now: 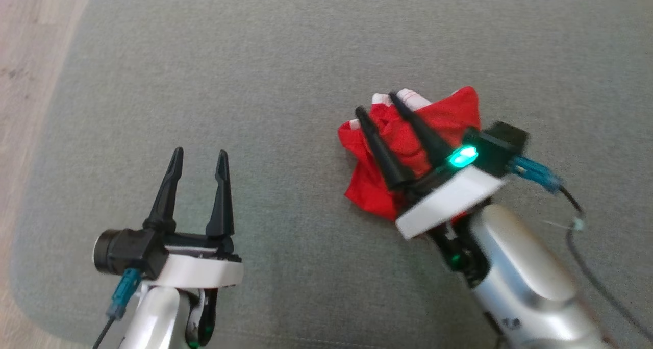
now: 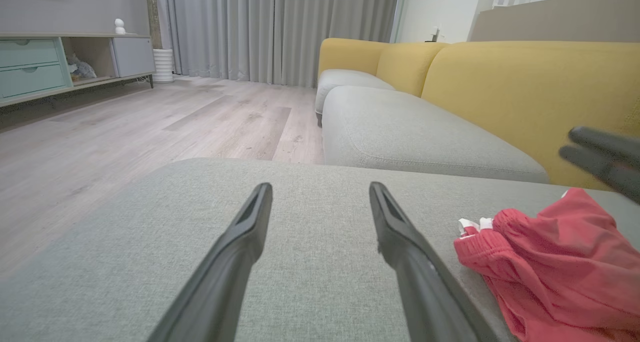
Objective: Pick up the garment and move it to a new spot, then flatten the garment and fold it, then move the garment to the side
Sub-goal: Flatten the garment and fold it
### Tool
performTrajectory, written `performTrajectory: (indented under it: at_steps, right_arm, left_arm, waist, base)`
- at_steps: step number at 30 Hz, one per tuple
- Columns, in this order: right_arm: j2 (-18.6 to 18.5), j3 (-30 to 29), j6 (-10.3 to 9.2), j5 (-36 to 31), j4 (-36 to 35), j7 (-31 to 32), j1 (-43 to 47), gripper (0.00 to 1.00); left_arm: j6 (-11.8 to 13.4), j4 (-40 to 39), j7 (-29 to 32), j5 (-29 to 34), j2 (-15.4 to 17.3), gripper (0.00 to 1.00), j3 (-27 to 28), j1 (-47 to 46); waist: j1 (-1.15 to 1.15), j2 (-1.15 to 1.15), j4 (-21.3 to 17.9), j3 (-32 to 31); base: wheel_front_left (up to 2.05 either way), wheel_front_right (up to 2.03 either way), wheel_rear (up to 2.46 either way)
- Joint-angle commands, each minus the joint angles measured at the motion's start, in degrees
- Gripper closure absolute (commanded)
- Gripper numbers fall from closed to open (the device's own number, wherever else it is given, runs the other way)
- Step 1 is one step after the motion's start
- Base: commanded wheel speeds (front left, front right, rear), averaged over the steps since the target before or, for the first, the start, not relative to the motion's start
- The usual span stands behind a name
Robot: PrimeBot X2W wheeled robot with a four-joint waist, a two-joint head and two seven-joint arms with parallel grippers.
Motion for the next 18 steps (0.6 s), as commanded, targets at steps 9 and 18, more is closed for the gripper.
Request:
performTrajectory:
  at_steps: [9,18]
  right_arm:
    - [-4.80,-16.09,-0.04,-17.56,-11.97,-5.97,7.23,0.00]
    - [-0.86,-31.77,-0.04,-23.39,-23.99,2.31,23.91,0.00]
  left_arm:
    - [0.77,-1.32,-0.28,1.45,1.37,0.00,4.05,-0.16]
    - [3.05,-1.57,0.30,1.91,3.80,0.00,6.43,2.95]
  waist:
    - [0.00,0.00,-3.66,-2.38]
    - [0.00,0.00,-6.66,-5.79]
  base:
    - [0.00,0.00,0.00]
    - [0.00,0.00,0.00]
